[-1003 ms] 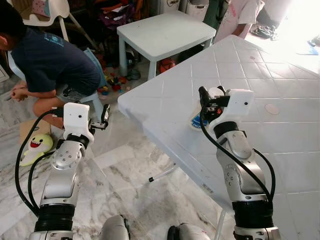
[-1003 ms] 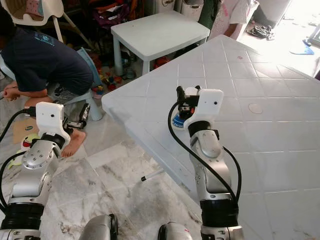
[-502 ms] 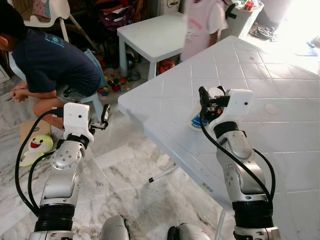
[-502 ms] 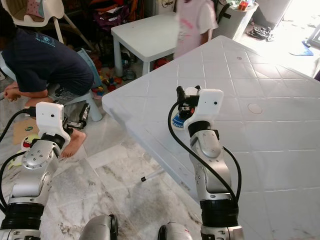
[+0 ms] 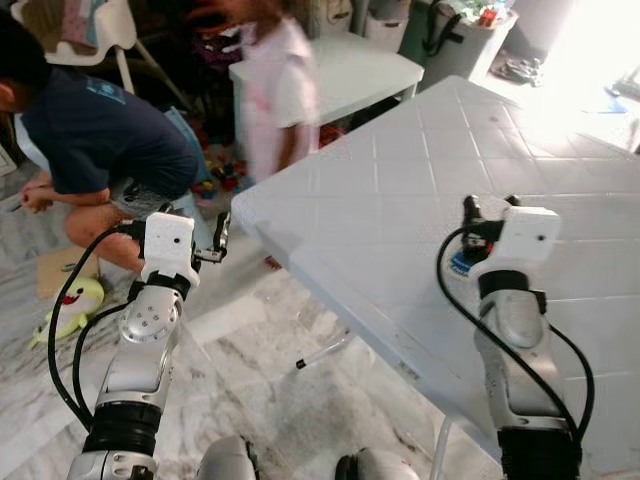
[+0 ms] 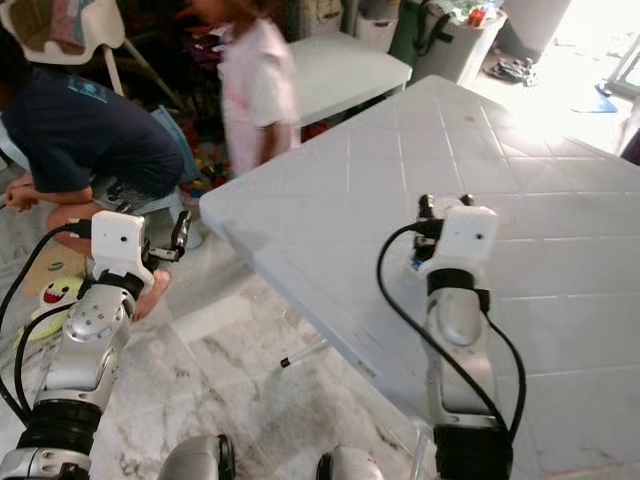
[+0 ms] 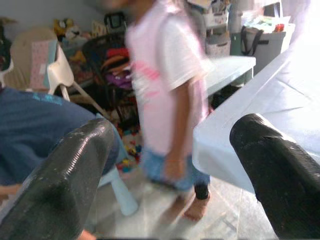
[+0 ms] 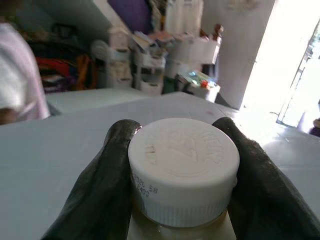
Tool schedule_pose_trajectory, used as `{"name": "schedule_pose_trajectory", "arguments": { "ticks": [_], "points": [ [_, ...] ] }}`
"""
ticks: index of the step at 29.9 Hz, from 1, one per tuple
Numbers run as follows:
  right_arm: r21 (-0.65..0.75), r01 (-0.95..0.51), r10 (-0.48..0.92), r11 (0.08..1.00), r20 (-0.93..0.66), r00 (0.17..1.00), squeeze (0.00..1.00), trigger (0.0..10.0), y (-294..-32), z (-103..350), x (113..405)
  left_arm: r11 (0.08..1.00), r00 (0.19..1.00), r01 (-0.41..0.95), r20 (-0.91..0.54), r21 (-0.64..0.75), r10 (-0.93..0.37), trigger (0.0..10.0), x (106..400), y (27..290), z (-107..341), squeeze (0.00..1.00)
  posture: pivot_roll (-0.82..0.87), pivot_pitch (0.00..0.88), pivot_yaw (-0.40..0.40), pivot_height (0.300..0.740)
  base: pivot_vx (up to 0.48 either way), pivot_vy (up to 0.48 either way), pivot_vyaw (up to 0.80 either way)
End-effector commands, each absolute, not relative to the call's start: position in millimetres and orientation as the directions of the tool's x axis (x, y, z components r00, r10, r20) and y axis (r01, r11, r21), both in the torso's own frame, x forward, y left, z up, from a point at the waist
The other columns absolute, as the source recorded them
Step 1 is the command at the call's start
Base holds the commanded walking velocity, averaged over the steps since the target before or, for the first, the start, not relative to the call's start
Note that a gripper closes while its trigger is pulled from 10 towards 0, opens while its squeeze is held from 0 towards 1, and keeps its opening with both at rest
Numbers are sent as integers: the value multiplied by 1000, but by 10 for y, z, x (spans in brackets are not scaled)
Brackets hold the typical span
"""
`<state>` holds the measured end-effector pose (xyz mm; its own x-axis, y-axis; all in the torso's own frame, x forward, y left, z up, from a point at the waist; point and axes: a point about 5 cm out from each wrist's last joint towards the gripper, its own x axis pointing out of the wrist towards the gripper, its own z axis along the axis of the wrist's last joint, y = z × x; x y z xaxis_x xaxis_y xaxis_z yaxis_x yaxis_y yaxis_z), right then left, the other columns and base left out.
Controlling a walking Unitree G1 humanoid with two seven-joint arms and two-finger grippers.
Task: Restocking fridge
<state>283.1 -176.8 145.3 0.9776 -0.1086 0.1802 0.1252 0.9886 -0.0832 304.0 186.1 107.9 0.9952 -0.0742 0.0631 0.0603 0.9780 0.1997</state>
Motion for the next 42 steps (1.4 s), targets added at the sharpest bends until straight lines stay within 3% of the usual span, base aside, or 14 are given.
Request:
{"name": "schedule_pose_trajectory", "arguments": {
  "ticks": [1, 11, 23, 42],
  "points": [
    [-76, 110, -91, 991, 226, 970, 0, 10000, -1744, 1544, 2852, 976, 996, 41, 67, 215, -57, 10000, 3050, 1899, 1080, 0, -66, 0, -31, 740, 0, 0, 0],
    [-63, 8, 10, 998, 268, 963, 0, 10000, -1620, 1639, 2844, 979, 996, 30, 81, 202, -48, 10000, 3071, 1907, 1097, 0, -63, 0, -28, 740, 0, 0, 0],
    [-52, -49, 62, 997, 287, 956, 0, 10000, -1510, 1672, 2873, 978, 995, 35, 80, 206, -53, 10000, 3072, 1908, 1099, 0, -55, 0, -16, 740, 0, 0, 800],
    [-48, -94, 104, 994, 301, 948, 0, 10000, -1444, 1698, 2931, 976, 996, 44, 70, 214, -60, 10000, 3116, 1901, 1099, 0, -48, 0, -14, 740, -272, 0, 800]
  ]
}}
